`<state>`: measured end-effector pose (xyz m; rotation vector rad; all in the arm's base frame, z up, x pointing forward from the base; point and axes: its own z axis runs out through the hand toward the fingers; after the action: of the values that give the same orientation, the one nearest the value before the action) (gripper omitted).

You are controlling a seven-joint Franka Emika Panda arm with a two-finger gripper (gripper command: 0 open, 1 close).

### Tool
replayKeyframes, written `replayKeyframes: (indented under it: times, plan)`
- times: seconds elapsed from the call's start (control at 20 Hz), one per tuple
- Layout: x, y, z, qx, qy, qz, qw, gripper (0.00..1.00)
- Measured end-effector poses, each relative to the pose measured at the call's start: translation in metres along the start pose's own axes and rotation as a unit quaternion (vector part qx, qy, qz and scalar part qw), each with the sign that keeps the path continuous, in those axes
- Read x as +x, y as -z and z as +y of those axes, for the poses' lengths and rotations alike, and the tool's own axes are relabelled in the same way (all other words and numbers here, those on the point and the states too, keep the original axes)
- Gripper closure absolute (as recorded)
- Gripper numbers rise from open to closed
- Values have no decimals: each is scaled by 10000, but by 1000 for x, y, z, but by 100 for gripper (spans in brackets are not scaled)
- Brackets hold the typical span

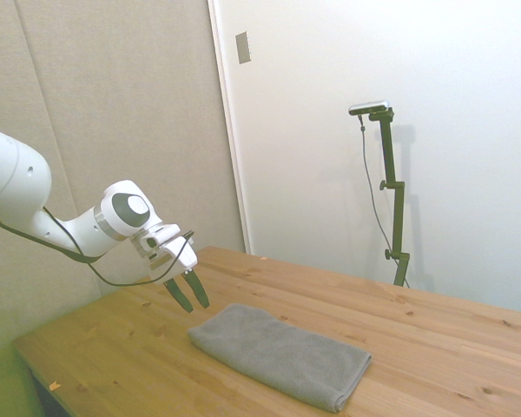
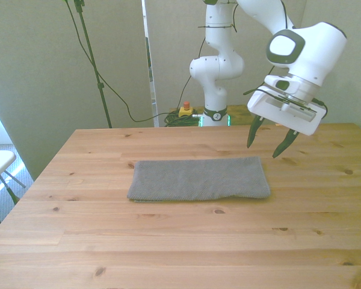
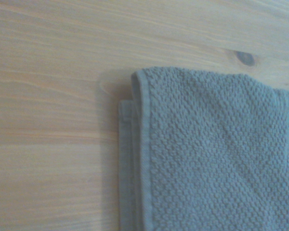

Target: Fold the towel

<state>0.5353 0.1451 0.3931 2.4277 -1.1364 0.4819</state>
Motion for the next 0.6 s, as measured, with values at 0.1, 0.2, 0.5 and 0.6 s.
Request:
replayKeyframes:
  times: [0.1,0.2,0.5,0.6]
  plan:
    - [-6,0,-16,-147,78,167,9997,0]
    - [-13,0,-28,-262,155,289,9991,0]
    - [-32,-9,-54,-596,363,458,9965,0]
    - [-30,-15,-62,-628,353,446,9964,0]
